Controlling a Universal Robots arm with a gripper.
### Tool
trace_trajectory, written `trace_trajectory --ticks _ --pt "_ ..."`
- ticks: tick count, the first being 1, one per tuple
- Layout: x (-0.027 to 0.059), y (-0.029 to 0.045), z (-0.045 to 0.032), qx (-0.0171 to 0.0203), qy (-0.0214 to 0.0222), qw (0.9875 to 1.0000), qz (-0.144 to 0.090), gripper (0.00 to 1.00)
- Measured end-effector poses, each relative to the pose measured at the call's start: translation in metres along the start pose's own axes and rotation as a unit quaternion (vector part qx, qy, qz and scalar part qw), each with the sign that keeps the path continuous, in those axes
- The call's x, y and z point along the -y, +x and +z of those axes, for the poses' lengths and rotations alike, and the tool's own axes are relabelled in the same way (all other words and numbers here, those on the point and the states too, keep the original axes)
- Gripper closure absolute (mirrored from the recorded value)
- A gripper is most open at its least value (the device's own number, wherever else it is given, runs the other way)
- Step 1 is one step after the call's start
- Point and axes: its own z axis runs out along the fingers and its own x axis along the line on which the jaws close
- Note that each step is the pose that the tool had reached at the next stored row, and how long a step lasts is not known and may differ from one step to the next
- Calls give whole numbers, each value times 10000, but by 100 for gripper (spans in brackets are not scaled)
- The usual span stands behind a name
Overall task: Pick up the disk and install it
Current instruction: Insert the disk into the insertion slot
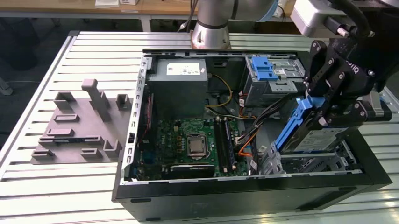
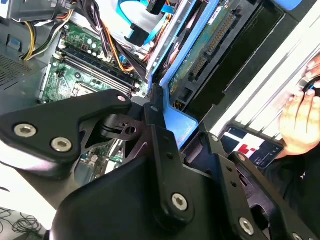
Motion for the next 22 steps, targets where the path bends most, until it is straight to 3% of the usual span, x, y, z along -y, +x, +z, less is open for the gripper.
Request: trace_trajectory --ticks 7,16,18,19,22 --pt "1 2 67 0 0 10000 0 64" --pt "1 2 72 0 0 10000 0 64" --pt "1 2 77 0 0 10000 0 62" --pt "1 2 81 0 0 10000 0 56" --pt "1 3 124 0 0 10000 0 56"
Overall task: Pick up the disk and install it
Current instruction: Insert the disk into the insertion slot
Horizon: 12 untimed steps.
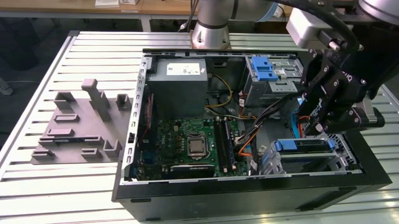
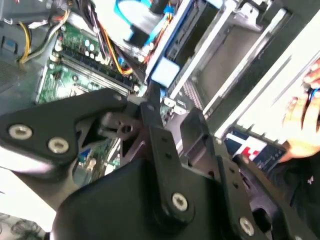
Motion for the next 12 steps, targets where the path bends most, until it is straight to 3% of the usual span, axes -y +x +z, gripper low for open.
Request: trace_trajectory --ticks 4,12 --pt "0 0 72 0 0 10000 0 58" --pt "0 0 109 0 0 10000 0 87"
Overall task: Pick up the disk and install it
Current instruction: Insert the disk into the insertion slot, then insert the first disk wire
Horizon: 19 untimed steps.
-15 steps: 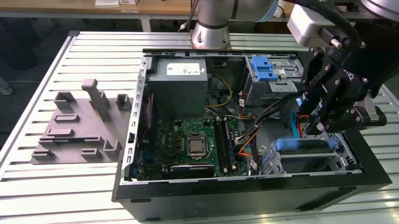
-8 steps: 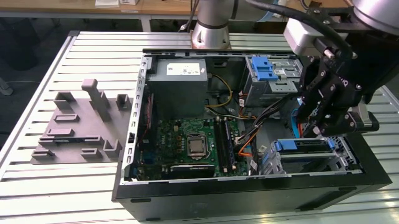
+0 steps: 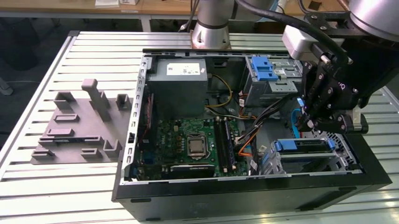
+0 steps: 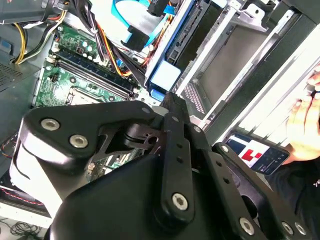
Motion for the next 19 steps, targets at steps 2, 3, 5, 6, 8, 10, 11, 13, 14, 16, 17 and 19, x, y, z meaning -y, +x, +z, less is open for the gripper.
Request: trace_trajectory --ticks 2,3,5,6,8,10,11,13,14,16,17,19 --pt "0 0 0 0 0 10000 0 89" --pt "0 0 1 0 0 10000 0 89" --pt "0 0 1 0 0 10000 0 89" --pt "0 0 3 0 0 10000 0 89" --pt "0 0 5 0 0 10000 0 89" --pt "0 0 6 0 0 10000 0 89" --pt "0 0 6 0 0 10000 0 89" --pt "0 0 6 0 0 10000 0 89" --pt "0 0 6 0 0 10000 0 89" --pt "1 0 7 0 0 10000 1 89" --pt "6 0 7 1 0 10000 0 89" --pt "29 -1 7 0 0 10000 0 89"
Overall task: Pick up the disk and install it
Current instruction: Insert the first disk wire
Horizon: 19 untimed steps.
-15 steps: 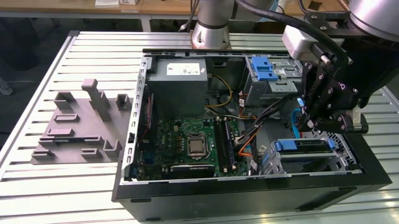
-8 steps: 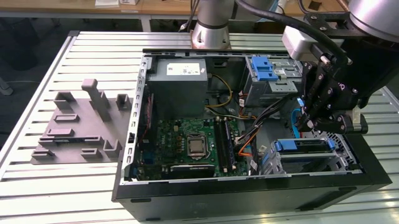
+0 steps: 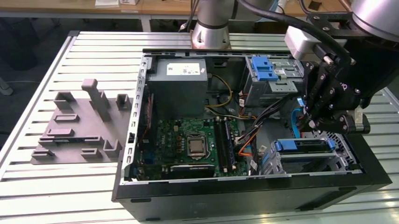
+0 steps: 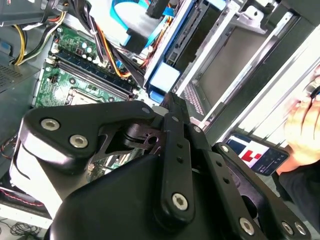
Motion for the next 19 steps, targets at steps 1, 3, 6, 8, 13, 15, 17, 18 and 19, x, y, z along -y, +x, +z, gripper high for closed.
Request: trace_trajectory --ticks 1,3,6,8,13,15,17,18,19 --pt "18 0 1 0 0 10000 0 89" --pt "73 -2 0 0 0 10000 0 89" --pt "162 -6 1 -1 0 10000 0 89" --pt "219 -9 2 0 0 10000 0 89" --pt "290 -15 3 0 0 10000 0 89" --pt "299 -25 3 -1 7 10000 1 89" --pt "308 -55 6 1 21 10000 0 89" --pt "315 -73 7 0 28 10000 0 89" --pt "323 -92 8 0 33 10000 0 89"
